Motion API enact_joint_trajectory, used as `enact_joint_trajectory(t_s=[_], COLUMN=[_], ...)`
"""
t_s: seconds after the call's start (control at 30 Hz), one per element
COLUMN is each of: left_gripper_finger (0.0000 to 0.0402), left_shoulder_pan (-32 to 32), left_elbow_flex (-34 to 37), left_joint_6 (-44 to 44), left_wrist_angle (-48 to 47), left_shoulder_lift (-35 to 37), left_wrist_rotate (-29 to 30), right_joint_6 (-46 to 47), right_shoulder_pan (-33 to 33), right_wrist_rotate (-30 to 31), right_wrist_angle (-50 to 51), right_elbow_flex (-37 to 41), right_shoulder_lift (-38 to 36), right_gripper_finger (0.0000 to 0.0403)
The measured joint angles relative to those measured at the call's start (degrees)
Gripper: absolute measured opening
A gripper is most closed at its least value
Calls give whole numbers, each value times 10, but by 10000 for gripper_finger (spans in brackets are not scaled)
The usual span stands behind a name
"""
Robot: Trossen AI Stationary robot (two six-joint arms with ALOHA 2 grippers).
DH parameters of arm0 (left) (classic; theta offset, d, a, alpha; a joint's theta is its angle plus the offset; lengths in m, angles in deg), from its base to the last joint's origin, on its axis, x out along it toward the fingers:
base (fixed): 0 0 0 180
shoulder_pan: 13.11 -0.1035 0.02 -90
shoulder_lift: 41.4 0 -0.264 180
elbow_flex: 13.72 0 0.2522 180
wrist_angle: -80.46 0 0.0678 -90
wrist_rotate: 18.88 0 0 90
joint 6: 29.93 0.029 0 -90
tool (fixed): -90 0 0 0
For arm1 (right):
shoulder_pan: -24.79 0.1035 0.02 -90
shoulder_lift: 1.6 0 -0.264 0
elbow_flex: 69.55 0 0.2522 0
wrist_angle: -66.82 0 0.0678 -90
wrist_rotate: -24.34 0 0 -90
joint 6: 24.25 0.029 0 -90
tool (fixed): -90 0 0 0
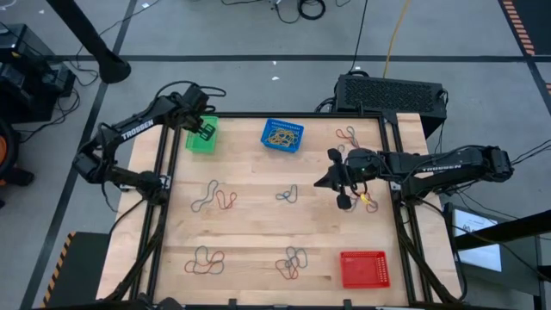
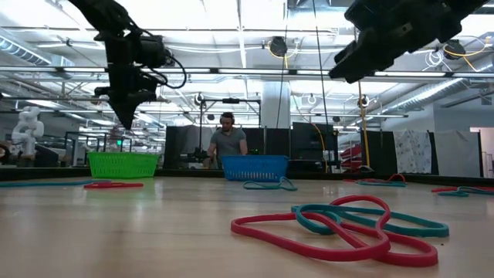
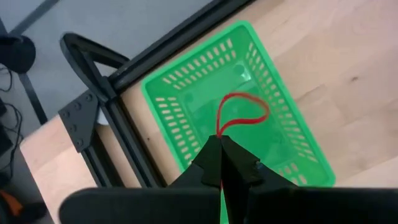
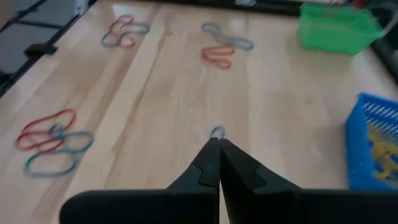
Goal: Sort rubber bands into baskets
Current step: Put the red rubber band into the green bin
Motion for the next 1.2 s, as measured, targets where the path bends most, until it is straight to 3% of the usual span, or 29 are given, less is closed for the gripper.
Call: enact_joint_trajectory(t_s=[0.23, 0.47, 0.77, 0.97, 1.07, 1.2], left_gripper_finger=[3, 47, 106, 118, 118, 118], left_shoulder_pan=[-3, -4, -4, -4, 3, 32], left_elbow_flex=[0, 0, -1, -22, -36, -37], left_joint_6=[-10, -6, 31, 50, 68, 79], left_wrist_angle=[0, 0, -2, -26, -39, -40], left_shoulder_lift=[-37, -62, -62, -62, -54, -32], left_wrist_rotate=[0, 2, 9, 8, -26, -114], right_joint_6=[-14, -15, -8, 0, 2, 14], right_shoulder_pan=[-5, -41, -97, -108, -108, -108], right_wrist_rotate=[37, 37, 35, 32, 32, 29], right_wrist_angle=[-66, -154, -169, -176, -174, -173], right_elbow_flex=[0, -1, -1, 0, -1, -1], right_shoulder_lift=[9, 31, 56, 55, 55, 55], right_gripper_finger=[0, 0, 0, 0, 0, 0])
